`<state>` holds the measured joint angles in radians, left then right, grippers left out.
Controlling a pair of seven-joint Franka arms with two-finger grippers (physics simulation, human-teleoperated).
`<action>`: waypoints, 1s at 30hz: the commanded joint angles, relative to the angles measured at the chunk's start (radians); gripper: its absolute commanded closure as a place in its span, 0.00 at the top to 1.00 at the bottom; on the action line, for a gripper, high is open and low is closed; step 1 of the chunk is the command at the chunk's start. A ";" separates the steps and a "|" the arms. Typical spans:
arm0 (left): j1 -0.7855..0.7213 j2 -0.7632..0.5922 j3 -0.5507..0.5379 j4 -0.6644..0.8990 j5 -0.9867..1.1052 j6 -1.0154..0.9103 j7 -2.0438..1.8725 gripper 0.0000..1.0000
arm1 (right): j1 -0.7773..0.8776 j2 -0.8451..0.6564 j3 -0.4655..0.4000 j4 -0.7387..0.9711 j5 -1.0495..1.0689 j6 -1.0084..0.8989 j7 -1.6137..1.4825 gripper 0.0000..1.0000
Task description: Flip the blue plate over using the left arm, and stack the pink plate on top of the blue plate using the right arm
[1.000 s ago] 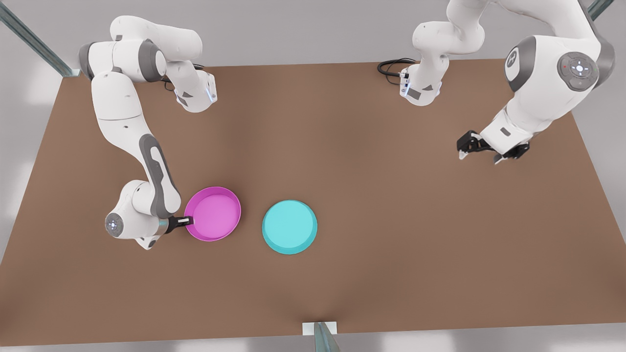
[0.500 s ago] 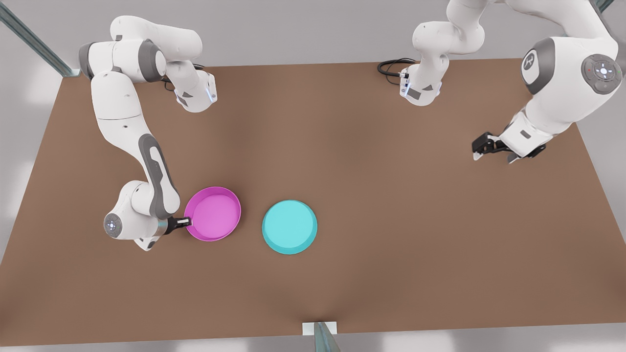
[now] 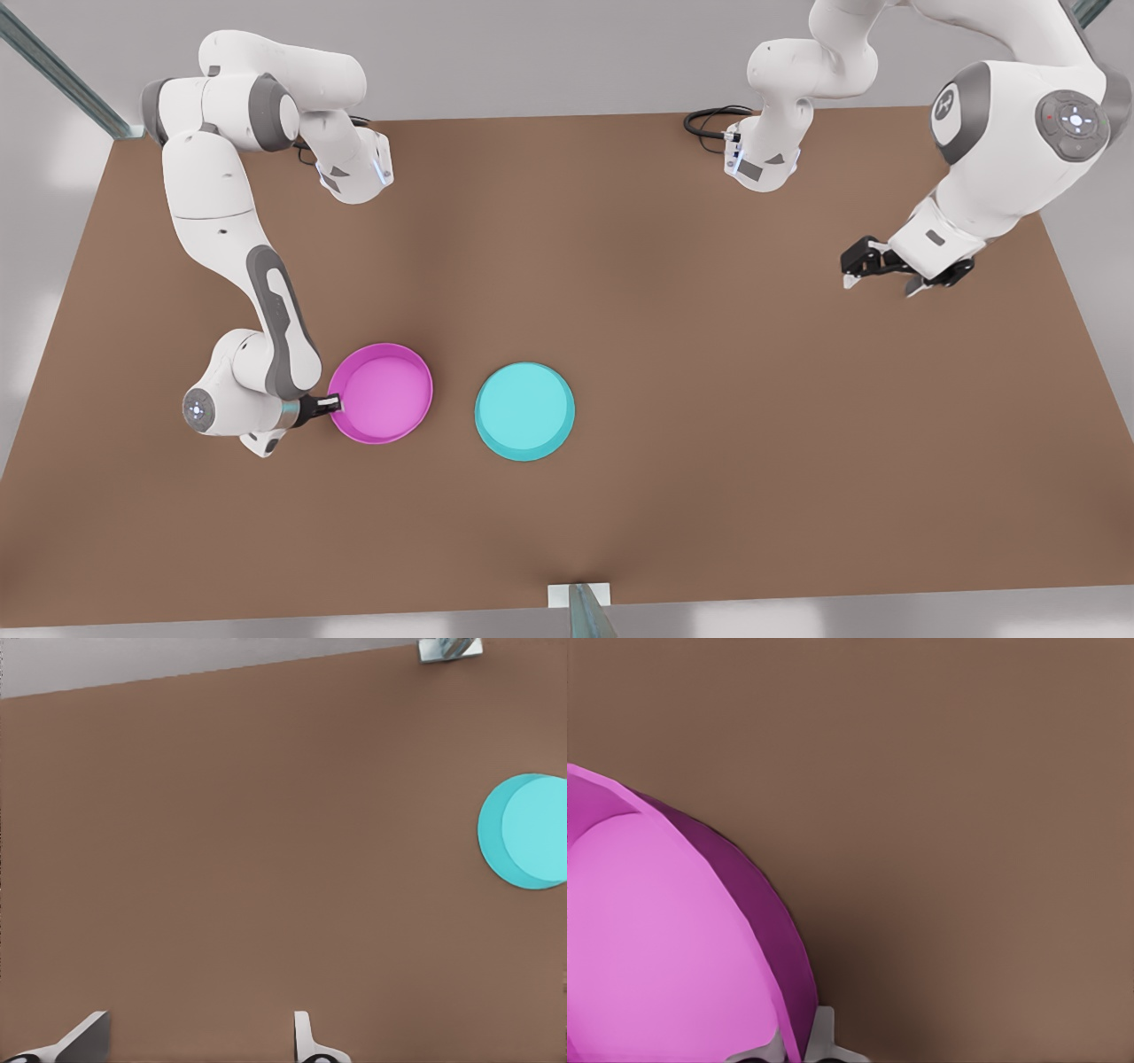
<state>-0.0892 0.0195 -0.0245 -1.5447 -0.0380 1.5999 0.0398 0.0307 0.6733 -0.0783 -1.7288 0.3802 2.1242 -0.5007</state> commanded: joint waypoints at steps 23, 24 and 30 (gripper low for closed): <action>0.009 -0.006 -0.002 -0.002 -0.014 0.000 0.005 1.00 | 0.316 0.055 0.000 0.285 0.115 -0.150 0.306 0.21; 0.009 -0.006 0.000 0.000 -0.014 0.002 0.006 1.00 | 0.328 0.064 0.000 0.290 0.115 -0.129 0.312 0.21; 0.009 -0.010 -0.002 -0.002 -0.014 -0.003 0.005 1.00 | 0.331 0.074 0.014 0.295 0.117 -0.089 0.312 0.32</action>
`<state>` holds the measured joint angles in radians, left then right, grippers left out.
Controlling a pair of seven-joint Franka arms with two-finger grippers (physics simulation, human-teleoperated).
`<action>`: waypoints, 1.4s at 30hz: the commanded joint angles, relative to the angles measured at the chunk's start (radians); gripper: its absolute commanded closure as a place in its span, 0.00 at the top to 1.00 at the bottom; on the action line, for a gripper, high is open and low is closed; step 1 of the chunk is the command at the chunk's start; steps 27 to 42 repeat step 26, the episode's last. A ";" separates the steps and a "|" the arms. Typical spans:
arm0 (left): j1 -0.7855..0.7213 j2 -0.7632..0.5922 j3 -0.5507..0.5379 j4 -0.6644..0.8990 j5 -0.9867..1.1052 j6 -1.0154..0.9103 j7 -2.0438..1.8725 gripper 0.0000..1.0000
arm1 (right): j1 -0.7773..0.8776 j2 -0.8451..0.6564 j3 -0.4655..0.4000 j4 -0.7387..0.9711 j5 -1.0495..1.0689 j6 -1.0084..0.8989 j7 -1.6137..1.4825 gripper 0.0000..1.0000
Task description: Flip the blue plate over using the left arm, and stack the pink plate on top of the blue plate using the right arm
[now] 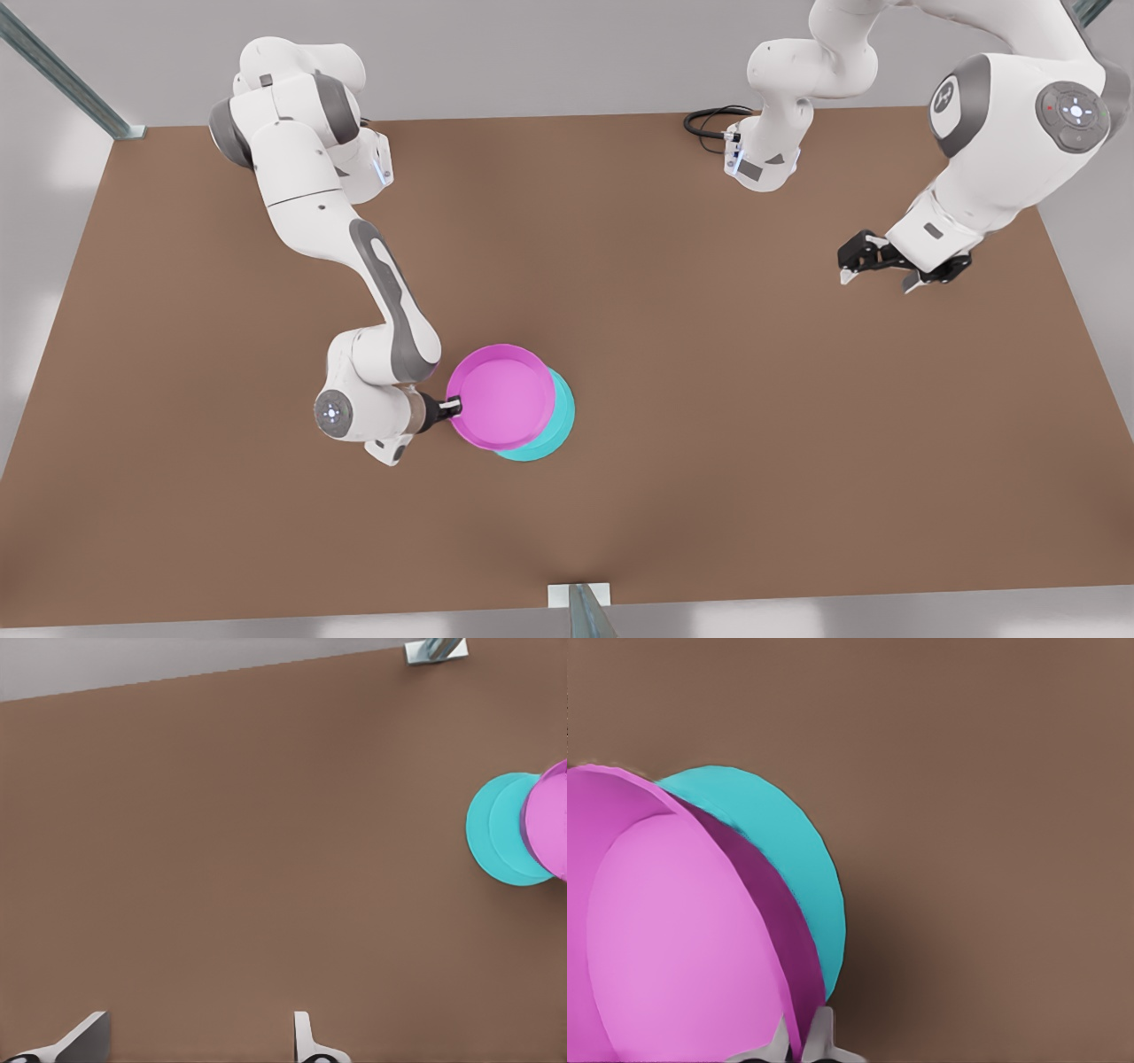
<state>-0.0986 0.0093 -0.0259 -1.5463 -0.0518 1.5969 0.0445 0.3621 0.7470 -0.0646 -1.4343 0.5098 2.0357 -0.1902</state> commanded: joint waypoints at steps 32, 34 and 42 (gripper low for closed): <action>0.019 -0.006 0.004 0.000 0.006 -0.020 -0.008 1.00 | -0.206 -0.483 -0.050 0.118 -0.544 -0.571 0.061 1.00; 0.019 -0.006 0.004 0.000 0.006 -0.020 -0.008 1.00 | -0.206 -0.483 -0.050 0.118 -0.544 -0.571 0.061 1.00; 0.019 -0.006 0.004 0.000 0.006 -0.020 -0.008 1.00 | -0.206 -0.483 -0.050 0.118 -0.544 -0.571 0.061 1.00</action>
